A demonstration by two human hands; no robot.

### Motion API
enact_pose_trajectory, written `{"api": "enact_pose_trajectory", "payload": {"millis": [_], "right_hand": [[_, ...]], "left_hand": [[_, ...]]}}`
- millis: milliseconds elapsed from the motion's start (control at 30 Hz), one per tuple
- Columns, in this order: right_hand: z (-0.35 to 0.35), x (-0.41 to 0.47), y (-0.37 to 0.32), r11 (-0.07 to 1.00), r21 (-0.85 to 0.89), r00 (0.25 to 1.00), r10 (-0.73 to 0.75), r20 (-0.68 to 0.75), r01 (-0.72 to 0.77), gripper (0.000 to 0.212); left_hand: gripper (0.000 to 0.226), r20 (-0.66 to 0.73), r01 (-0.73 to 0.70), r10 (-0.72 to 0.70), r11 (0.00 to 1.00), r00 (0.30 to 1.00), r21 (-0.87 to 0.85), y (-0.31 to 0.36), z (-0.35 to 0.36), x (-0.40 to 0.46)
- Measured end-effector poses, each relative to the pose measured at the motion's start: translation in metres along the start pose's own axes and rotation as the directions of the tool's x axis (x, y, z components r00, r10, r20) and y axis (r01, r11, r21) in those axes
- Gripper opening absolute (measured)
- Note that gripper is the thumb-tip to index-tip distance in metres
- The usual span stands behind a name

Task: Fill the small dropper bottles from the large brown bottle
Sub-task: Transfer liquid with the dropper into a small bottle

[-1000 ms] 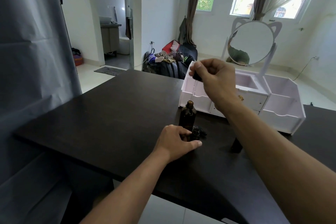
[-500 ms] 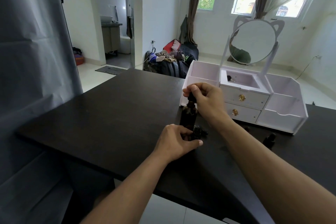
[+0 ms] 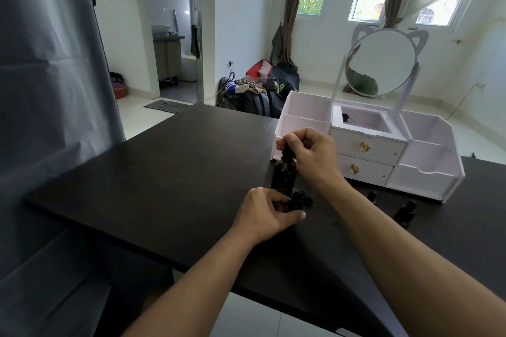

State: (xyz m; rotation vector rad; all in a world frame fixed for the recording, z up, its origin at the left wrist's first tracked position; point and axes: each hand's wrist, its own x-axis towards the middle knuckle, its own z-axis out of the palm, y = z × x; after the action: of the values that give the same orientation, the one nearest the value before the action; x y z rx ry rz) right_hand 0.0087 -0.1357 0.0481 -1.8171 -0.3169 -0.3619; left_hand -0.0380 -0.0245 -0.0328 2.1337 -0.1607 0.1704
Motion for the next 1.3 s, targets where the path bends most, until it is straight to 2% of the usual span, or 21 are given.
{"api": "enact_pose_trajectory", "payload": {"millis": [700,867,1100,1300], "right_hand": [[-0.004,-0.002,-0.009,0.999,0.042,1.0,0.0,-0.002,0.0,0.015],[-0.01,0.004,-0.022,0.997,0.053,0.998,-0.046,-0.036,0.048,0.011],[-0.029,0.014,-0.054,0.976,0.148,0.978,-0.138,-0.155,0.161,0.014],[-0.042,0.006,-0.065,0.973,0.089,0.965,-0.196,-0.171,0.214,0.012]], "left_hand": [[0.038,-0.006,0.017,-0.017,1.0,1.0,0.008,-0.001,0.0,0.0],[0.042,-0.024,0.005,-0.004,0.999,1.0,0.037,-0.001,0.001,0.001],[0.046,-0.009,-0.029,0.03,0.999,1.0,0.029,-0.004,0.002,0.004],[0.042,-0.02,-0.075,0.075,0.997,0.997,0.006,-0.006,0.003,0.003]]}}
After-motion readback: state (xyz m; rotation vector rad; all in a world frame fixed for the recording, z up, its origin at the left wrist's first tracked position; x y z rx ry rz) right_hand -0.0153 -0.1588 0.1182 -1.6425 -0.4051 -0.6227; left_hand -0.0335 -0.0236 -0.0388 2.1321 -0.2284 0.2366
